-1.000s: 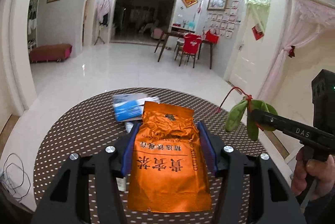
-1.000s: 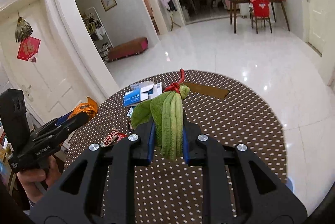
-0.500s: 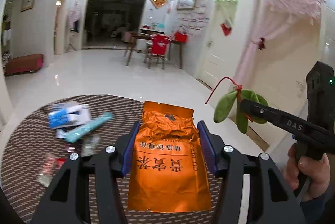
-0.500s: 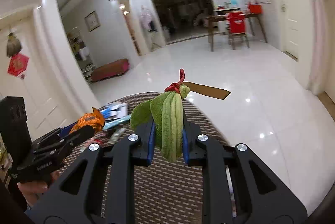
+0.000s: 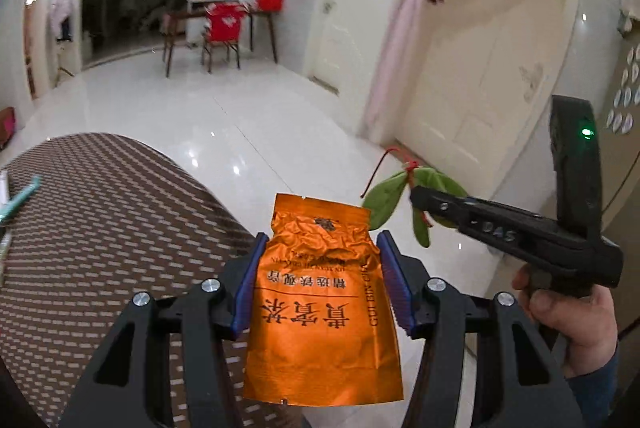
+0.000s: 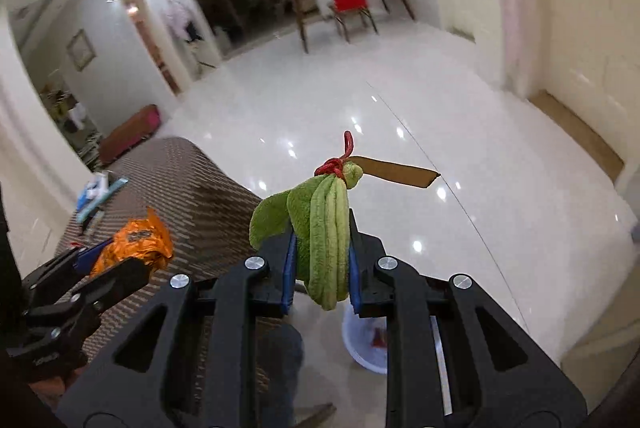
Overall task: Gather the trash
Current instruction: 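Carry the packet and vegetable bundle to the blue wastebasket and release them, then move both tools back over the table toward the remaining wrappers, then grasp the red-white checkered wrapper with left gripper while right gripper grasps red wrapper, then carry both wrappers to the blue wastebasket and open both grippers over it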
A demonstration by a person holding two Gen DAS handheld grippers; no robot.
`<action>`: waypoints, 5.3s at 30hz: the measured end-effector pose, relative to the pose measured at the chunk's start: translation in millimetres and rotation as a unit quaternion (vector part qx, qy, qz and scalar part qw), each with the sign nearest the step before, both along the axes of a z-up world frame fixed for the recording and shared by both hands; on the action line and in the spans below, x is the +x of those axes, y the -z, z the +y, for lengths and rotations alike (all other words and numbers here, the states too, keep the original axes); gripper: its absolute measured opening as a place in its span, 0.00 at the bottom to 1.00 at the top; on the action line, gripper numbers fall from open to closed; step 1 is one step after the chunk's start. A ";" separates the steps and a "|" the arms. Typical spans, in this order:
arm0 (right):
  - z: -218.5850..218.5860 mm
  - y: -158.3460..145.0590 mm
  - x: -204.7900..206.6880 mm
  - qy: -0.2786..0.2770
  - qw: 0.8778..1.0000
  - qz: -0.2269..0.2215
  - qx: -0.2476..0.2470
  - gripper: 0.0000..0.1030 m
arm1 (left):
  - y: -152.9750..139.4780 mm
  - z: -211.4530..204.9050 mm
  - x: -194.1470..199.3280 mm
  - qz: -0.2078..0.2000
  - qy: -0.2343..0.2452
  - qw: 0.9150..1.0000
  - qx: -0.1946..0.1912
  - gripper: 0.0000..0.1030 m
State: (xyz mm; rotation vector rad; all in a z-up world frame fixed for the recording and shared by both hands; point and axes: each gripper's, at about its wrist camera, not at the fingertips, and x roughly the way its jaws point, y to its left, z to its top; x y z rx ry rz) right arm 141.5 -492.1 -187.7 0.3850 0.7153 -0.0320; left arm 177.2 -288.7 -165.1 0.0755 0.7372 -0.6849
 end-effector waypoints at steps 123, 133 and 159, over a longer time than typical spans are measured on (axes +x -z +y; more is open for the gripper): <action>407.5 -0.9 97.5 -0.373 0.925 0.023 -0.072 0.29 | 29.9 376.1 78.2 0.044 -0.236 0.961 0.140 0.63; 348.0 -26.4 97.1 -0.331 0.943 -0.007 -0.024 0.29 | 14.5 350.8 64.0 0.021 -0.204 0.975 0.090 0.12; 173.0 -108.1 25.5 -0.198 0.972 -0.125 0.017 0.29 | -70.7 199.2 3.9 -0.069 -0.124 0.990 -0.019 0.12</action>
